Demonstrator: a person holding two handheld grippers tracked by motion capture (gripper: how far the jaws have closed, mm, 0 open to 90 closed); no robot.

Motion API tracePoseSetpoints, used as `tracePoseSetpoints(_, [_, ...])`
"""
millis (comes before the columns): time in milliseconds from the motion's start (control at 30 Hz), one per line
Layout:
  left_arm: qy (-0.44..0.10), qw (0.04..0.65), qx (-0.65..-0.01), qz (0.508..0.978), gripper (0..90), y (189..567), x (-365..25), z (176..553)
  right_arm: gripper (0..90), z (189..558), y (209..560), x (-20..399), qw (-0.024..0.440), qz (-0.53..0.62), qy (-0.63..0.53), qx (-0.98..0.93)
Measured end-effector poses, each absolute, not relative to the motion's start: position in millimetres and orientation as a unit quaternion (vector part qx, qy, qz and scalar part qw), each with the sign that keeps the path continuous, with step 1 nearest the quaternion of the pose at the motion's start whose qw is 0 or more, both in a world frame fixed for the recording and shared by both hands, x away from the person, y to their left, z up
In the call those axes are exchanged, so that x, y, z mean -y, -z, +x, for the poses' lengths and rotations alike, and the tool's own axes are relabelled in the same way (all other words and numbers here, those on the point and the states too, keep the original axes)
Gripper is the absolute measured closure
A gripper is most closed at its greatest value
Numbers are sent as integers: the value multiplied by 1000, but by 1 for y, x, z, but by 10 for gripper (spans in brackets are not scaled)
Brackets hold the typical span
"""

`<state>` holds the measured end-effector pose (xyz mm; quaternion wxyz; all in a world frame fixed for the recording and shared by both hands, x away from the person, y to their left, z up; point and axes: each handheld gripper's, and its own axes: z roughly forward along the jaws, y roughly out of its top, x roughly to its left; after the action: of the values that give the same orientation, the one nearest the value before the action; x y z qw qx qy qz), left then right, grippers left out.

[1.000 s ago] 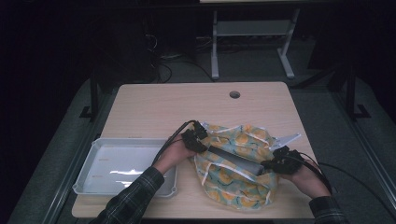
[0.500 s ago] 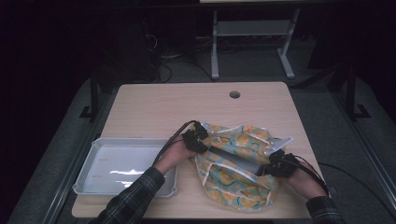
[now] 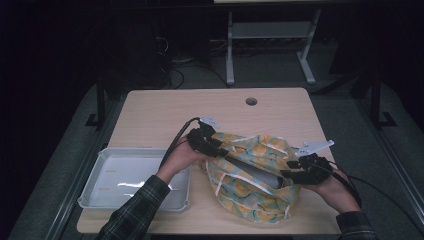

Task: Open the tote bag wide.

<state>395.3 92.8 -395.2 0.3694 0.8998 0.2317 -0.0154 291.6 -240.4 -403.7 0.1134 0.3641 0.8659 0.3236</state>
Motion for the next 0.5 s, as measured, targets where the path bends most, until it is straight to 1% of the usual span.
tracePoseSetpoints(33, [16,370,-221,902,538,393,-91,392,582,290,401,238,113,357,-328,-867])
tracePoseSetpoints(100, [17,364,-199,910,619,391,-89,383,643,285,398,232,106,342,-335,-872])
tracePoseSetpoints(133, [13,359,-188,914,672,390,-88,379,723,283,397,228,102,332,-337,-875])
tracePoseSetpoints(167, [6,355,-184,917,706,389,-87,375,764,279,396,226,97,317,-338,-881])
tracePoseSetpoints(267, [8,357,-173,918,716,391,-86,365,852,270,396,221,77,303,-338,-888])
tracePoseSetpoints(333, [8,354,-166,920,712,391,-85,358,882,264,397,218,67,291,-340,-892])
tracePoseSetpoints(400, [4,355,-158,921,692,388,-83,353,890,258,399,214,54,281,-343,-895])
tracePoseSetpoints(500, [2,363,-153,919,694,384,-79,350,894,252,402,207,42,267,-342,-900])
